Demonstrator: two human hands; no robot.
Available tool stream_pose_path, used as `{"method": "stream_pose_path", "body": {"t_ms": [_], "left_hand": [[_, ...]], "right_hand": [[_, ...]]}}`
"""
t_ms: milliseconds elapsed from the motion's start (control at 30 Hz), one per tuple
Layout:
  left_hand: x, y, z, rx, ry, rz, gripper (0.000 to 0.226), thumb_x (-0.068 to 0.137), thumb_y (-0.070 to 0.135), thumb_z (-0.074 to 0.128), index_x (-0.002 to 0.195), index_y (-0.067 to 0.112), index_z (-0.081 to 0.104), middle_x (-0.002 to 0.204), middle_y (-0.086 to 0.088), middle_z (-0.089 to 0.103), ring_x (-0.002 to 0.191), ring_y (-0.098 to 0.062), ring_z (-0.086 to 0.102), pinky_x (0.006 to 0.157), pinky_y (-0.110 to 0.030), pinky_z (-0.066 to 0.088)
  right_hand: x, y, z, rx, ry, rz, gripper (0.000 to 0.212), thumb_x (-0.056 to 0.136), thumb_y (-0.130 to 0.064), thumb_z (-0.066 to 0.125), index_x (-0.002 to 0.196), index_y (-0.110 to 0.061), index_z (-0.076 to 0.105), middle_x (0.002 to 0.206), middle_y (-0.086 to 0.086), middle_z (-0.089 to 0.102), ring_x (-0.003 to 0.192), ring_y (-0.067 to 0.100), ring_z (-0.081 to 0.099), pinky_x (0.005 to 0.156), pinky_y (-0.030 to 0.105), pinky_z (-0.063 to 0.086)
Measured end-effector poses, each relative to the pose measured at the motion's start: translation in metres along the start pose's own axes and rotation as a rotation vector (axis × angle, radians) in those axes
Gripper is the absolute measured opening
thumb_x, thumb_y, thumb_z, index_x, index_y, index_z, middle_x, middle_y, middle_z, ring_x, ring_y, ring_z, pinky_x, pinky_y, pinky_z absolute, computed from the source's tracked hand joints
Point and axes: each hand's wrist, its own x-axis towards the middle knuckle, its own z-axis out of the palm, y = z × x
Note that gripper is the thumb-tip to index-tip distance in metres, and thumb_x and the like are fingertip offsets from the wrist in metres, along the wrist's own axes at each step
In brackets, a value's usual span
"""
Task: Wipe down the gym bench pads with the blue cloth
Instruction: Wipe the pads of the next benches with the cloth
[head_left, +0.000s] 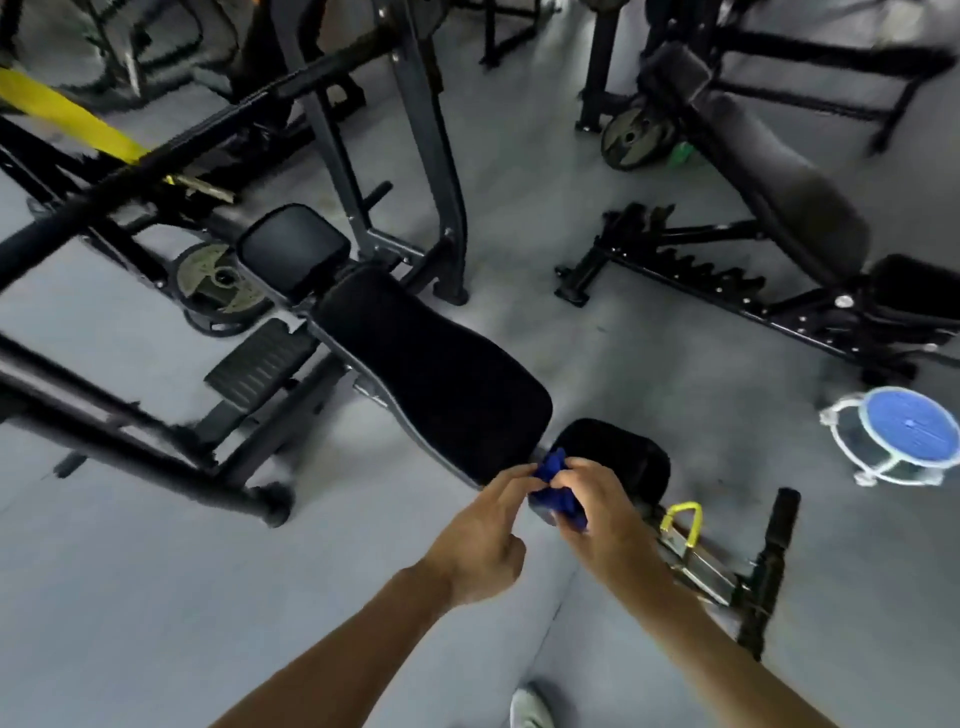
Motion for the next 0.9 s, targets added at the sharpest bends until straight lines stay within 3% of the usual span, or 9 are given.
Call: {"method": "stream_pose_path", "body": {"t_ms": [100, 233, 300, 400, 467, 600, 700, 767, 900], "left_hand": [[0.030, -0.028, 0.012, 0.117, -0.115, 0.072, 0.074, 0.085, 0.000, 0.044, 0.154, 0.024, 0.035, 0.165, 0.011, 0.023, 0.144, -0.010, 0.035, 0.108, -0.009, 0.030], [0.072, -0.065, 0.034, 0.207, -0.241, 0.116, 0.074, 0.088, 0.001, 0.045, 0.157, 0.027, 0.032, 0.166, 0.012, 0.023, 0.149, -0.009, 0.029, 0.115, -0.017, 0.028], [0.094, -0.083, 0.047, 0.251, -0.302, 0.149, 0.075, 0.093, 0.003, 0.046, 0.160, 0.027, 0.026, 0.168, 0.013, 0.018, 0.151, -0.008, 0.024, 0.119, -0.020, 0.027], [0.135, -0.117, 0.069, 0.335, -0.397, 0.271, 0.075, 0.096, 0.008, 0.049, 0.162, 0.027, 0.021, 0.169, 0.014, 0.012, 0.153, -0.008, 0.020, 0.122, -0.027, 0.027], [0.170, -0.147, 0.091, 0.415, -0.445, 0.381, 0.076, 0.095, 0.009, 0.052, 0.163, 0.024, 0.019, 0.170, 0.012, 0.010, 0.155, -0.009, 0.015, 0.124, -0.030, 0.026], [0.235, -0.203, 0.145, 0.536, -0.479, 0.688, 0.077, 0.096, 0.014, 0.056, 0.163, 0.017, 0.018, 0.171, 0.006, 0.007, 0.157, -0.010, 0.002, 0.126, -0.033, 0.020], [0.280, -0.233, 0.187, 0.602, -0.426, 0.830, 0.078, 0.100, 0.019, 0.053, 0.164, 0.019, 0.009, 0.172, 0.007, -0.002, 0.157, -0.010, -0.005, 0.128, -0.030, 0.011], [0.306, -0.245, 0.221, 0.619, -0.407, 0.899, 0.074, 0.104, 0.021, 0.048, 0.164, 0.020, 0.005, 0.171, 0.008, -0.007, 0.157, -0.010, -0.007, 0.128, -0.031, 0.008], [0.344, -0.261, 0.281, 0.584, -0.310, 0.993, 0.068, 0.108, 0.023, 0.038, 0.163, 0.023, -0.002, 0.169, 0.011, -0.015, 0.155, -0.007, -0.014, 0.128, -0.030, 0.003]], "right_hand": [[-0.023, 0.035, 0.019, -0.091, -0.052, 0.122, 0.055, 0.075, -0.003, 0.083, 0.115, -0.025, 0.052, 0.126, 0.000, 0.058, 0.113, 0.016, 0.056, 0.098, 0.004, 0.032], [-0.051, 0.070, 0.056, -0.086, -0.032, 0.285, 0.048, 0.075, 0.001, 0.081, 0.105, -0.026, 0.053, 0.108, -0.007, 0.054, 0.092, 0.006, 0.049, 0.083, 0.009, 0.038], [-0.063, 0.082, 0.076, -0.082, 0.039, 0.388, 0.049, 0.077, 0.000, 0.080, 0.106, -0.028, 0.052, 0.108, -0.010, 0.053, 0.094, 0.005, 0.048, 0.079, 0.010, 0.041], [-0.076, 0.105, 0.113, -0.091, 0.204, 0.554, 0.059, 0.078, 0.000, 0.081, 0.118, -0.030, 0.049, 0.125, -0.004, 0.055, 0.109, 0.017, 0.058, 0.082, 0.028, 0.058], [-0.081, 0.125, 0.138, -0.118, 0.352, 0.626, 0.062, 0.079, 0.001, 0.079, 0.125, -0.027, 0.049, 0.132, 0.000, 0.054, 0.117, 0.021, 0.057, 0.088, 0.038, 0.059], [-0.075, 0.189, 0.183, -0.160, 0.630, 0.760, 0.048, 0.088, 0.002, 0.068, 0.131, -0.014, 0.055, 0.138, 0.004, 0.051, 0.122, 0.022, 0.051, 0.100, 0.044, 0.050], [-0.063, 0.249, 0.204, -0.215, 0.843, 0.789, 0.045, 0.095, 0.001, 0.059, 0.138, -0.007, 0.054, 0.149, 0.012, 0.043, 0.136, 0.028, 0.042, 0.112, 0.042, 0.042], [-0.058, 0.293, 0.210, -0.262, 0.896, 0.805, 0.046, 0.099, -0.001, 0.053, 0.144, -0.008, 0.050, 0.155, 0.015, 0.037, 0.141, 0.030, 0.033, 0.117, 0.040, 0.033], [-0.062, 0.348, 0.224, -0.325, 1.006, 0.784, 0.044, 0.105, -0.006, 0.042, 0.149, -0.009, 0.043, 0.154, 0.014, 0.038, 0.137, 0.029, 0.032, 0.114, 0.024, 0.021]]}}
